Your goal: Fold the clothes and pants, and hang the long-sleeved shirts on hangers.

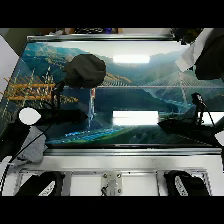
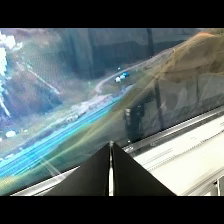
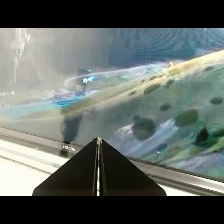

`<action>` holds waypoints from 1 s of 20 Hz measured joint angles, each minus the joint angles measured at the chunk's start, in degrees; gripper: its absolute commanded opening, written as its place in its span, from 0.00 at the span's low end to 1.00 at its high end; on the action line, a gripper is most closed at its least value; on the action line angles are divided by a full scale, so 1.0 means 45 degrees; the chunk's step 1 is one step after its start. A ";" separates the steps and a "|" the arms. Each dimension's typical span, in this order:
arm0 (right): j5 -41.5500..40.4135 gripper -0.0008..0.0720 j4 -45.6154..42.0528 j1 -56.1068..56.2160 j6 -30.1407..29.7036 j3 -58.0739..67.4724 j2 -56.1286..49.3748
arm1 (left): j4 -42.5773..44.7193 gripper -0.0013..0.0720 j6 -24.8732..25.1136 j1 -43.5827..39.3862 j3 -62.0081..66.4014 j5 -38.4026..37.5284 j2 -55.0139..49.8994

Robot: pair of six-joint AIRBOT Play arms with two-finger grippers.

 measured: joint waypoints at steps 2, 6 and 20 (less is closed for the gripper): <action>0.0000 0.05 0.0000 0.0000 0.0000 -0.0005 0.0000 | 0.0000 0.04 -0.0005 0.0000 -0.0029 0.0010 0.0000; 0.0000 0.05 0.0000 0.0000 0.0000 -0.0019 0.0000 | 0.0000 0.04 -0.0005 0.0000 -0.0316 0.0063 0.0010; 0.0000 0.05 0.0000 0.0000 0.0000 -0.0019 0.0000 | 0.9369 0.97 -0.0466 0.4809 0.1511 -0.2871 0.0015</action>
